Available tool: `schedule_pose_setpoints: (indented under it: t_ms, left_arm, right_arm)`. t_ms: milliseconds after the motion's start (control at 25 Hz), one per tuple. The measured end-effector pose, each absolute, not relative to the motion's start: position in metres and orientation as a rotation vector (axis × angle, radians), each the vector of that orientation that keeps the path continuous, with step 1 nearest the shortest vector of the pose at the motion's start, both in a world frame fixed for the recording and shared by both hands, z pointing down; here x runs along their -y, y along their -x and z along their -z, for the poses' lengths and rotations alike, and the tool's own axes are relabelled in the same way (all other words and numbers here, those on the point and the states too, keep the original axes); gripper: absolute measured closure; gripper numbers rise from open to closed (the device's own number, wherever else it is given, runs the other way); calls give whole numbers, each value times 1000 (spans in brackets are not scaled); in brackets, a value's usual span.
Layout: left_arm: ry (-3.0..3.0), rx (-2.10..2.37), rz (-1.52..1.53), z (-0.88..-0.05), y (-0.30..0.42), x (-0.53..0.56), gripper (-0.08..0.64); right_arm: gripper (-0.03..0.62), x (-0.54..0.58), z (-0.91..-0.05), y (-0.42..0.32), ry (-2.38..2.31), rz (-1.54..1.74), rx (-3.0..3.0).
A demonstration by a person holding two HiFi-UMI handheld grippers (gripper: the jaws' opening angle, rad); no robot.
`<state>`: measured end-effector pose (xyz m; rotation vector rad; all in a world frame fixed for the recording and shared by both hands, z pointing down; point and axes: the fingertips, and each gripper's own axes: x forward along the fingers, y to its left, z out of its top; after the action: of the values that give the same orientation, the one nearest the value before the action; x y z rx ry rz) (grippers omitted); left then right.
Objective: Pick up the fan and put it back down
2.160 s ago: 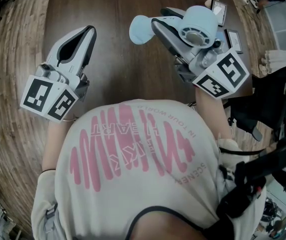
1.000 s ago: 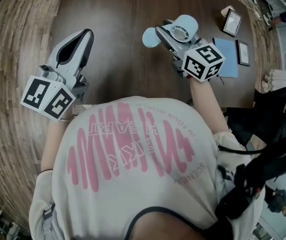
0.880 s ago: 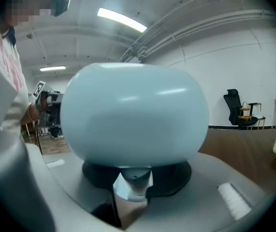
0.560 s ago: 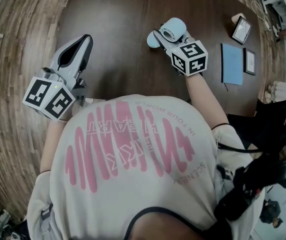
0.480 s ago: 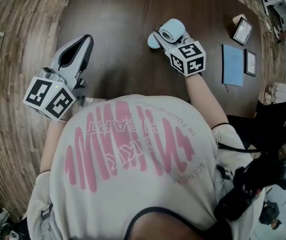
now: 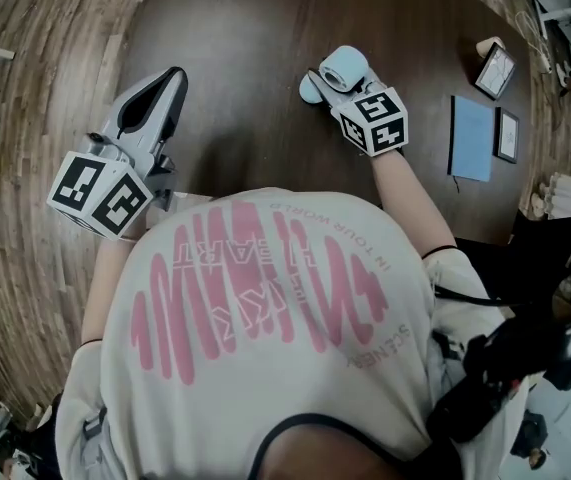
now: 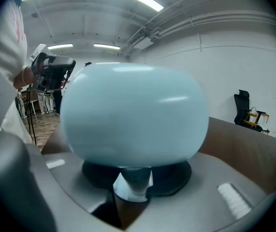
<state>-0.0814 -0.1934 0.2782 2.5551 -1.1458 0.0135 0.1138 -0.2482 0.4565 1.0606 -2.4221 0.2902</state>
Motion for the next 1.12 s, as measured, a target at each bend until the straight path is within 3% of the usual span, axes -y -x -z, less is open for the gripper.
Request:
schedule_pose_setpoints:
  t_ms: [1120]
  left_arm:
    - [-2531, 1159, -23, -285, 84, 205, 540]
  right_arm:
    - [446, 258, -467, -103, -1016, -294, 2440]
